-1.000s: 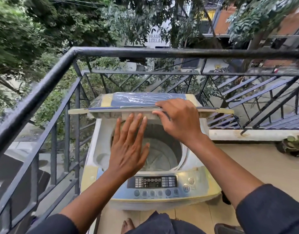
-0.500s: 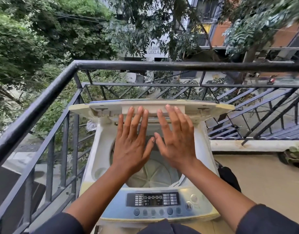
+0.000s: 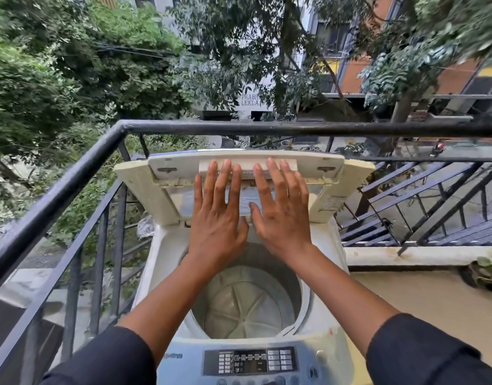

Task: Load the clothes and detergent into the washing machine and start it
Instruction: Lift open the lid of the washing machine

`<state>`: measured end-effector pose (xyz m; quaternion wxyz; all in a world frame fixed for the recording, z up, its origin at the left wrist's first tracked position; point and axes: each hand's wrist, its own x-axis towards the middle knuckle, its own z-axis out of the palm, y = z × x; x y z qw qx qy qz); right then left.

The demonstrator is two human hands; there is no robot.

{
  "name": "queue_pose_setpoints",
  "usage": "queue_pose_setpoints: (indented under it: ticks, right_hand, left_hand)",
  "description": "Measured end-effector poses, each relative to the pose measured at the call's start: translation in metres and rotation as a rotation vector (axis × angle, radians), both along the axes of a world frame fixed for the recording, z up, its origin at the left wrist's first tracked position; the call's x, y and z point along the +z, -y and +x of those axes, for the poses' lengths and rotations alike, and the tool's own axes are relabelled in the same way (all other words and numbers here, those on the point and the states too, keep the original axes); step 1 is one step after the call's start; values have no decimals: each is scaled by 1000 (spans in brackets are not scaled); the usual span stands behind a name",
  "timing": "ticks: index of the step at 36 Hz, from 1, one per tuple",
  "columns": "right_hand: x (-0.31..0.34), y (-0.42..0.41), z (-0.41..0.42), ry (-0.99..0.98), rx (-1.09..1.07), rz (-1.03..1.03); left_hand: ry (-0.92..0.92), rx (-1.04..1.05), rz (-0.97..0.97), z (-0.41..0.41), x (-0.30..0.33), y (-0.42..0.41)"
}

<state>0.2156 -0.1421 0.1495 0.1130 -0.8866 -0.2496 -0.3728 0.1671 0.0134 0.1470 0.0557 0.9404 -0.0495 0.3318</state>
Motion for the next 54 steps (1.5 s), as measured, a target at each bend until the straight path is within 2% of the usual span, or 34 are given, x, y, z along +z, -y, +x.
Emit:
queue_pose_setpoints:
  ticks: [10,35,54]
  right_hand:
    - [12,-10,37,-3,-8,0]
    - [35,-26,100,-178,-43,-117]
    - [37,-17,68,-199,15,-82]
  left_hand:
    - [-43,4,5,37,12,-9]
    - [-249,-5,28,104,34,-32]
    - [-161,-17,49,73,29,-28]
